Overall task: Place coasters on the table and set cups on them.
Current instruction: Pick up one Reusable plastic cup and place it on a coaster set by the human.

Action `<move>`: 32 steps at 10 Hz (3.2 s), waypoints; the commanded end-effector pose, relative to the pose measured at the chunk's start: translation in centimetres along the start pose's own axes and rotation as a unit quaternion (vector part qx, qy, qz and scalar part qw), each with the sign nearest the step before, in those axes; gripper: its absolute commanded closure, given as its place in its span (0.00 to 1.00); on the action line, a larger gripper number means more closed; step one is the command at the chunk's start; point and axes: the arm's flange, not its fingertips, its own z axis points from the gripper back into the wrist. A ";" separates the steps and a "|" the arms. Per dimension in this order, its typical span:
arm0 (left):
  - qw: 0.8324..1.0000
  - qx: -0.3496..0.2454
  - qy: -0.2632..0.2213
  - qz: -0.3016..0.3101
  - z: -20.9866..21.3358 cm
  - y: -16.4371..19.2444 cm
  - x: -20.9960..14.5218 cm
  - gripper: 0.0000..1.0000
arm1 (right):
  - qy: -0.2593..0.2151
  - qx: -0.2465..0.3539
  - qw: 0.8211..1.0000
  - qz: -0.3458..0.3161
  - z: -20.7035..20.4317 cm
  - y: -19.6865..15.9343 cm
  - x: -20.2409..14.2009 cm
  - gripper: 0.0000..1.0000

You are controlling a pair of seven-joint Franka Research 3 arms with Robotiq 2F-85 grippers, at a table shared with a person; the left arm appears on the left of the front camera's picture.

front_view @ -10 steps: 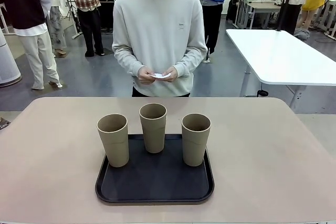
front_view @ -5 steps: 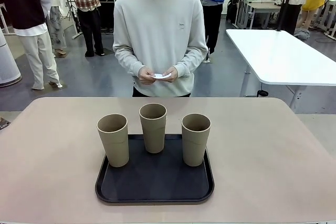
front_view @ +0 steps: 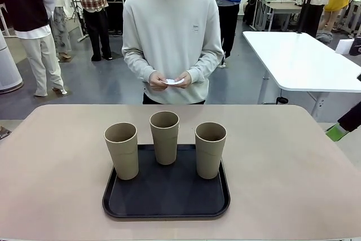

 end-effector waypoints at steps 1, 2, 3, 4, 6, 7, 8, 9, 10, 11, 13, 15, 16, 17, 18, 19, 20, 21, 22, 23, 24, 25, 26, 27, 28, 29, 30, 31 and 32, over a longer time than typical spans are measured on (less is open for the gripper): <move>1.000 -0.006 -0.001 -0.002 0.1 -0.1 -0.1 0.00 | -0.016 0.002 1.000 -0.017 0.5 -1.3 -0.8 0.00; 1.000 -0.006 -0.001 -0.002 0.1 -0.1 -0.1 0.00 | -0.016 0.002 1.000 -0.017 0.5 -1.3 -0.8 0.00; 1.000 -0.006 -0.001 -0.002 0.1 -0.1 -0.1 0.00 | -0.016 0.002 1.000 -0.017 0.5 -1.3 -0.8 0.00; 1.000 -0.006 -0.001 -0.002 0.1 -0.1 -0.1 0.00 | -0.011 0.009 1.000 -0.008 0.5 -1.0 -0.6 0.00; 1.000 -0.006 -0.001 -0.002 0.1 -0.1 -0.1 0.00 | -0.049 0.047 0.981 0.180 3.6 -3.3 2.5 0.00; 1.000 -0.006 -0.001 -0.002 0.1 -0.1 -0.1 0.00 | -0.032 0.038 0.964 0.260 3.6 -4.3 5.2 0.00; 1.000 -0.006 -0.001 -0.002 0.1 -0.1 -0.1 0.00 | -0.034 0.045 0.940 0.335 2.8 -5.3 7.3 0.00; 1.000 -0.006 -0.001 -0.002 0.1 -0.1 -0.1 0.00 | -0.050 0.059 0.923 0.377 1.4 -6.2 9.2 0.00; 1.000 -0.006 -0.001 -0.002 0.1 -0.1 -0.1 0.00 | -0.074 0.082 0.894 0.433 0.3 -6.5 10.1 0.00; 1.000 -0.006 -0.001 -0.002 0.1 -0.1 -0.1 0.00 | -0.102 0.124 0.851 0.500 -0.6 -6.7 10.1 0.00; 1.000 -0.006 -0.001 -0.002 0.1 -0.1 -0.1 0.00 | -0.192 0.184 0.804 0.532 -1.2 -7.0 9.7 0.00; 1.000 -0.006 -0.001 -0.002 0.1 -0.1 -0.1 0.00 | -0.215 0.199 0.804 0.518 -1.8 -6.9 9.5 0.00; 1.000 -0.006 -0.001 -0.002 0.1 -0.1 -0.1 0.00 | -0.220 0.192 0.827 0.480 -2.2 -7.1 9.6 0.00; 1.000 -0.006 -0.001 -0.002 0.1 -0.1 -0.1 0.00 | -0.229 0.179 0.854 0.432 -2.4 -7.3 9.5 0.00; 1.000 -0.006 -0.001 -0.002 0.1 -0.1 -0.1 0.00 | -0.214 0.154 0.905 0.333 -2.3 -6.8 9.5 0.00; 1.000 -0.006 -0.001 -0.002 0.1 -0.1 -0.1 0.00 | -0.231 0.189 0.824 0.482 -1.9 -7.3 9.1 0.00; 1.000 -0.006 -0.001 -0.002 0.1 -0.1 -0.1 0.00 | -0.231 0.189 0.824 0.482 -1.9 -7.3 9.1 0.00; 1.000 -0.006 -0.001 -0.002 0.1 -0.1 -0.1 0.00 | -0.231 0.189 0.824 0.482 -1.9 -7.3 9.1 0.00; 1.000 -0.006 -0.001 -0.002 0.1 -0.1 -0.1 0.00 | -0.231 0.189 0.824 0.482 -1.9 -7.3 9.1 0.00; 1.000 -0.006 -0.001 -0.002 0.1 -0.1 -0.1 0.00 | -0.218 0.182 0.840 0.462 -2.0 -7.3 9.2 0.00; 1.000 -0.006 -0.001 -0.002 0.1 -0.1 -0.1 0.00 | -0.305 0.187 0.826 0.436 -2.6 -8.5 8.8 0.00; 1.000 -0.006 -0.001 -0.002 0.1 -0.1 -0.1 0.00 | -0.336 0.208 0.810 0.433 -5.4 -9.8 7.9 0.00; 1.000 -0.006 -0.001 -0.002 0.1 -0.1 -0.1 0.00 | -0.353 0.218 0.803 0.428 -8.3 -10.4 7.3 0.00; 1.000 -0.006 -0.001 -0.002 0.1 -0.1 -0.1 0.00 | -0.355 0.235 0.793 0.437 -10.7 -10.2 6.5 0.00; 1.000 -0.006 -0.001 -0.002 0.1 -0.1 -0.1 0.00 | -0.350 0.246 0.786 0.446 -12.0 -10.0 6.1 0.00; 1.000 -0.006 -0.001 -0.002 0.1 -0.1 -0.1 0.00 | -0.353 0.255 0.781 0.447 -13.8 -10.1 5.8 0.00; 1.000 -0.006 -0.001 -0.002 0.1 -0.1 -0.1 0.00 | -0.349 0.261 0.784 0.442 -15.2 -10.2 5.6 0.00; 1.000 -0.006 -0.001 -0.002 0.1 -0.1 -0.1 0.00 | -0.359 0.273 0.790 0.415 -17.3 -11.4 6.1 0.00; 1.000 -0.006 -0.001 -0.002 0.1 -0.1 -0.1 0.00 | -0.366 0.283 0.791 0.400 -18.8 -12.0 6.1 0.00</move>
